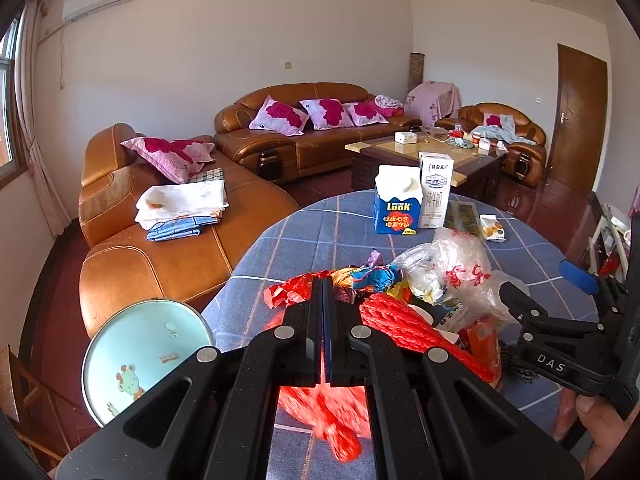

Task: Collect trash
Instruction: 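Lift the red plastic bag with the left gripper while the right gripper grasps the white plastic bag, then carry both bags over the blue wastebasket and open both grippers to drop them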

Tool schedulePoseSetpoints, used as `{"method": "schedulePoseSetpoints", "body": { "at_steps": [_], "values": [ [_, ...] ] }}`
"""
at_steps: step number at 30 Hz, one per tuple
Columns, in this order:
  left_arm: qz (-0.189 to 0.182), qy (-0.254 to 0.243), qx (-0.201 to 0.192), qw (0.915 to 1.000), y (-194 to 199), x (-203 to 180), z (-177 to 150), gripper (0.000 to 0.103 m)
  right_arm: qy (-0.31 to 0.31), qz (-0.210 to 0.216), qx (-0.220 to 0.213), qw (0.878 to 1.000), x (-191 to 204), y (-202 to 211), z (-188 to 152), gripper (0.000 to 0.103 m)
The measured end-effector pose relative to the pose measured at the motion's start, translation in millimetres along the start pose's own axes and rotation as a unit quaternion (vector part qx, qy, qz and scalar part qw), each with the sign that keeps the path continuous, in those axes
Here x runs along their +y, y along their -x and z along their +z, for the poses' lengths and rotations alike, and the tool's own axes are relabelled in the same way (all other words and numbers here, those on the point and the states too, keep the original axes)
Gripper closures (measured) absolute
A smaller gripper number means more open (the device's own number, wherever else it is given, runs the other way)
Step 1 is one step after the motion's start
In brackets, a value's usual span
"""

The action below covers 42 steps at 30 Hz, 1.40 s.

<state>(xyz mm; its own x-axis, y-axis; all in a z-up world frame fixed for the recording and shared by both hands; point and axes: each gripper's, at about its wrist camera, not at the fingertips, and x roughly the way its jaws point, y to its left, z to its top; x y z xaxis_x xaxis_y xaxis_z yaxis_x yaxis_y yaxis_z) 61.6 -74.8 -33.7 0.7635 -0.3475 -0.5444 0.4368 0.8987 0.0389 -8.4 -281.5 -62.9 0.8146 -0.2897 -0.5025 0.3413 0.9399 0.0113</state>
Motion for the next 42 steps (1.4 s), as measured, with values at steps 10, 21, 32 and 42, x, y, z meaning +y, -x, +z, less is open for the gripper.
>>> {"method": "schedulePoseSetpoints", "body": {
  "at_steps": [10, 21, 32, 42],
  "values": [
    [0.047, 0.036, 0.069, 0.9959, -24.5, 32.7, -37.4, 0.028, -0.003, 0.076, 0.049, 0.996, 6.5, -12.1, -10.9, 0.090],
    [0.013, 0.014, 0.129, 0.9914, -51.6, 1.0, -75.3, 0.053, -0.025, 0.065, 0.014, 0.997, -4.2, 29.1, -26.3, 0.092],
    [0.002, 0.002, 0.100, 0.9950, -31.5, 4.5, -64.7, 0.098, -0.023, 0.079, -0.011, 0.997, 2.1, 44.0, -13.5, 0.092],
    [0.142, 0.029, 0.035, 0.9889, 6.3, 61.7, -26.3, 0.098, 0.020, 0.133, -0.034, 0.990, 57.6, 42.8, 26.3, 0.092]
  ]
}}
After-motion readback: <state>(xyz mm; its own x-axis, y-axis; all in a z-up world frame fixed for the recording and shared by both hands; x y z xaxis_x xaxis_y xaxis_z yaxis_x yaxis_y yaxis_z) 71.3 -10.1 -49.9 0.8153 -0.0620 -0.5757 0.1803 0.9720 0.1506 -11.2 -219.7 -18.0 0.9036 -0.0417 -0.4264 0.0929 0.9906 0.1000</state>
